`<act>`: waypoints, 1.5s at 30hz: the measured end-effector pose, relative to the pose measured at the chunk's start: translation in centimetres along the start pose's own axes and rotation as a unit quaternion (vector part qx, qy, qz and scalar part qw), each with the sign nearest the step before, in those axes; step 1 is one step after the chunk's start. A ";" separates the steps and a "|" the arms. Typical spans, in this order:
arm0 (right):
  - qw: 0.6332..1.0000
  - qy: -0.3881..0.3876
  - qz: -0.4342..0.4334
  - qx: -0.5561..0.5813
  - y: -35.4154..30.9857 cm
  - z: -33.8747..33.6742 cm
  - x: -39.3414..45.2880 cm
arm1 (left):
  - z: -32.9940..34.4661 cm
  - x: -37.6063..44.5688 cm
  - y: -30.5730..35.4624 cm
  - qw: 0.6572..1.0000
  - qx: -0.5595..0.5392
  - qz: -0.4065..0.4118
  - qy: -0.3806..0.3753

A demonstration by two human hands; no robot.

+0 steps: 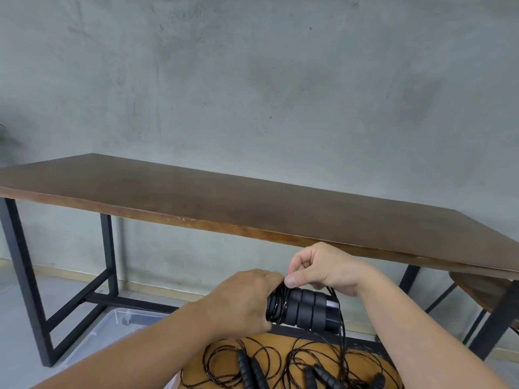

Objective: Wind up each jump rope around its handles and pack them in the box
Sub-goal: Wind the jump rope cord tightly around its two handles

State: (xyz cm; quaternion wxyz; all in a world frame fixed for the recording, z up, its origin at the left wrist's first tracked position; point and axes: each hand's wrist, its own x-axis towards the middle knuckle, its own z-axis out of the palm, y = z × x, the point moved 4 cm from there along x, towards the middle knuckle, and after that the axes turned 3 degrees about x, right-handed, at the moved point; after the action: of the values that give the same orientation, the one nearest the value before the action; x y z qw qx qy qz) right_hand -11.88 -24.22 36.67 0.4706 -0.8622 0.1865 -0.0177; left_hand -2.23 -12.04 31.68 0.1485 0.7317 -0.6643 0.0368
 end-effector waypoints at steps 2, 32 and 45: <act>0.997 -0.003 0.011 0.079 1.0 0.2 0.2 | -0.7 -0.2 0.0 0.999 -0.032 -0.009 0.009; 0.754 0.152 0.136 0.625 6.5 8.9 1.5 | 0.0 -0.2 0.5 0.971 -0.228 -0.066 0.020; 0.929 0.171 0.115 0.309 5.4 11.1 -0.2 | 0.3 0.7 -3.0 0.988 -0.031 -0.149 0.036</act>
State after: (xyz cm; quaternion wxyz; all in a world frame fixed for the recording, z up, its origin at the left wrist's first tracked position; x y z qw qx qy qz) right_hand -11.43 -17.85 26.05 0.6732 -0.6309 0.3472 -0.1679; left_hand 0.76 -12.58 31.07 0.1985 0.8155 -0.5433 0.0197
